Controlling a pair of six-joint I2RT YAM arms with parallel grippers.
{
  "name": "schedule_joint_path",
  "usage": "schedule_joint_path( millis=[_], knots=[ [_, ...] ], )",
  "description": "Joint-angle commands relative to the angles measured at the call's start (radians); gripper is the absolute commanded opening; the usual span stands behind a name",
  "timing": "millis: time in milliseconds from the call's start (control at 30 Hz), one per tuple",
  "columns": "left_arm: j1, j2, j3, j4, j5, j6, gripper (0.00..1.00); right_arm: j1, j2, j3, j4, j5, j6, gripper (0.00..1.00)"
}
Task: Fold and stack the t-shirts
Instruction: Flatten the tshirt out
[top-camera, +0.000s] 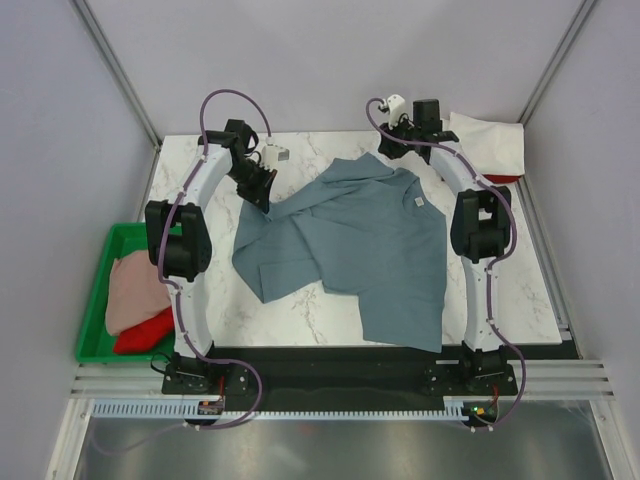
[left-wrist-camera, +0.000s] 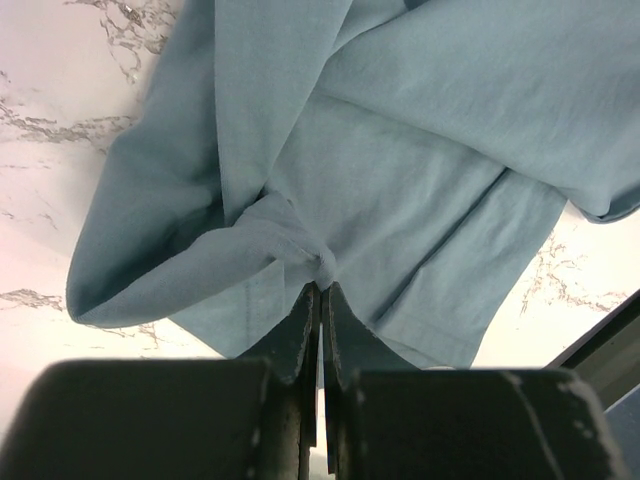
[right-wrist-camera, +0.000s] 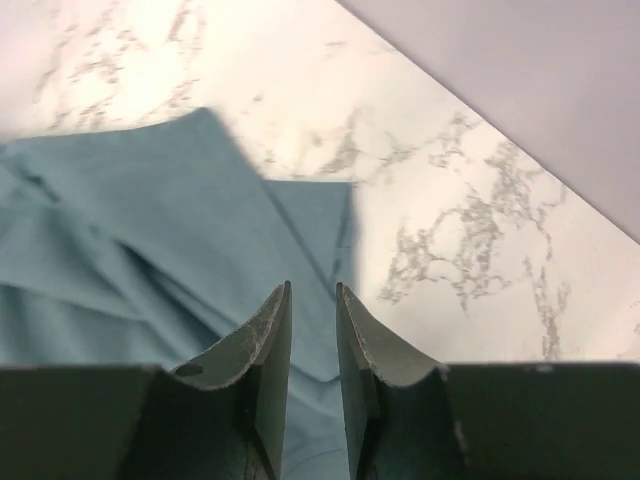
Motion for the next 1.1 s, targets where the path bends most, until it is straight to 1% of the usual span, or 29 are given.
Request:
schedule_joint_path(
  millis=[0, 167, 433, 667, 867, 1067],
  knots=[
    [-0.004, 0.003, 0.019, 0.007, 0.033, 0.000, 0.04, -0.045, 0.098, 0.133, -0.008, -0.008, 0.130, 0.32],
    [-0.002, -0.015, -0.011, 0.005, 0.019, 0.003, 0.04, -0.061, 0.130, 0.097, -0.003, -0.046, 0.144, 0.32],
    [-0.005, -0.007, -0.013, 0.001, 0.010, -0.003, 0.04, -0.091, 0.159, 0.074, -0.003, -0.101, 0.191, 0.34],
    [-0.016, -0.014, -0.018, -0.007, -0.014, 0.000, 0.04, -0.104, 0.172, 0.074, 0.018, -0.164, 0.253, 0.32],
    [-0.027, -0.014, -0.021, -0.007, -0.033, 0.004, 0.04, -0.104, 0.172, 0.035, 0.018, -0.153, 0.256, 0.37],
    [-0.036, -0.006, -0.010, -0.006, -0.034, 0.004, 0.04, -0.105, 0.199, 0.064, 0.020, -0.115, 0.250, 0.41]
  ],
)
